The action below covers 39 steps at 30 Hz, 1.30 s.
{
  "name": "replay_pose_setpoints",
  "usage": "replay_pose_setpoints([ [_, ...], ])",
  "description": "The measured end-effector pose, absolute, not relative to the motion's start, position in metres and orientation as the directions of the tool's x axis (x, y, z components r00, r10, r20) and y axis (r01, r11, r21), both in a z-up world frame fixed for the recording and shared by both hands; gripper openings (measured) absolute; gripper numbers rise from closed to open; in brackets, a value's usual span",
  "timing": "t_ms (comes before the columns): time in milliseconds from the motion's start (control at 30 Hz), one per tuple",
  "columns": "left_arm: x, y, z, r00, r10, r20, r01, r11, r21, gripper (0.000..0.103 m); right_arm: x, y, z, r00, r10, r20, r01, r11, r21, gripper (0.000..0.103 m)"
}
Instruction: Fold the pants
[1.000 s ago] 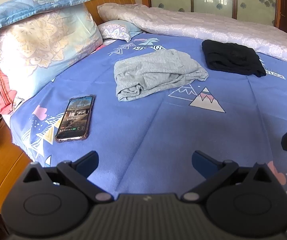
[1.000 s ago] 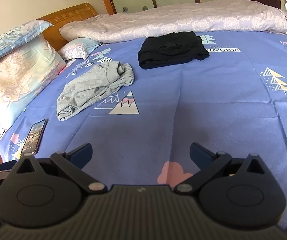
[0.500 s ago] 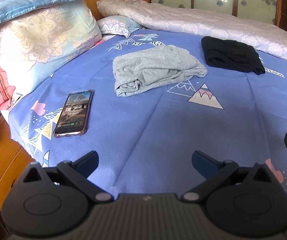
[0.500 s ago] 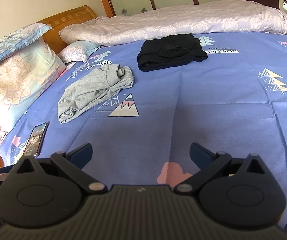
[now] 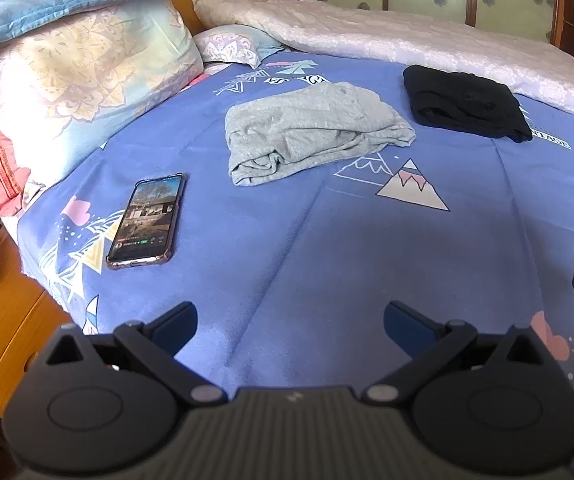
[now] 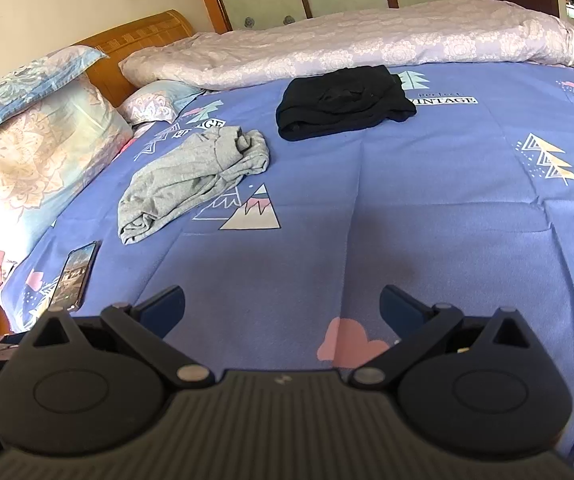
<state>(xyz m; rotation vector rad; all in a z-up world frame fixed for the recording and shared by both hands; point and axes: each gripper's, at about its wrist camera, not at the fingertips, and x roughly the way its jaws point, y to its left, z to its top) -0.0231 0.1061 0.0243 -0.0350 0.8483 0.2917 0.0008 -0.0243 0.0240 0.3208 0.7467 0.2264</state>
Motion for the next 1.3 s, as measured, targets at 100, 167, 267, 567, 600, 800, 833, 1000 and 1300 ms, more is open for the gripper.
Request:
replay_pose_setpoints([
  [100,-0.0230,0.1062,0.0244,0.624,0.240,-0.744,-0.268,0.960,0.085,0.103,0.0005,-0.0241,0.0237,0.712,0.314,-0.628,-0.087,0.927,0.364,0.103],
  [167,-0.0230,0.1061,0.0244,0.623,0.241,-0.744,-0.270,0.959,0.085,0.103,0.0004,-0.0241,0.0234,0.711,0.313,-0.629,-0.085,0.927,0.365,0.103],
  [267,-0.0226,0.1072,0.0235,0.619,0.245,-0.746,-0.276,0.957,0.085,0.103,0.0005,-0.0221,0.0226,0.709,0.313,-0.632,-0.084,0.927,0.365,0.103],
  [567,-0.0221,0.1071,0.0214,0.612,0.249,-0.751,-0.275,0.957,0.093,0.103,0.0005,-0.0217,0.0215,0.704,0.316,-0.637,-0.079,0.925,0.371,0.103],
  [600,-0.0219,0.1068,0.0212,0.611,0.249,-0.752,-0.274,0.957,0.095,0.103,0.0005,-0.0218,0.0212,0.703,0.316,-0.637,-0.079,0.925,0.371,0.103],
  [800,-0.0215,0.1052,0.0202,0.606,0.261,-0.751,-0.267,0.956,0.117,0.103,0.0007,-0.0214,0.0189,0.698,0.315,-0.643,-0.073,0.925,0.374,0.103],
  [833,-0.0214,0.1053,0.0198,0.604,0.262,-0.753,-0.267,0.956,0.118,0.103,0.0005,-0.0213,0.0187,0.698,0.315,-0.643,-0.073,0.924,0.374,0.103],
  [1000,-0.0207,0.1055,0.0190,0.599,0.256,-0.759,-0.265,0.958,0.113,0.103,0.0006,-0.0198,0.0186,0.696,0.314,-0.645,-0.070,0.924,0.375,0.103],
  [1300,-0.0213,0.1058,0.0192,0.614,0.208,-0.761,-0.235,0.969,0.075,0.103,0.0012,-0.0188,0.0183,0.697,0.314,-0.644,-0.070,0.924,0.375,0.103],
])
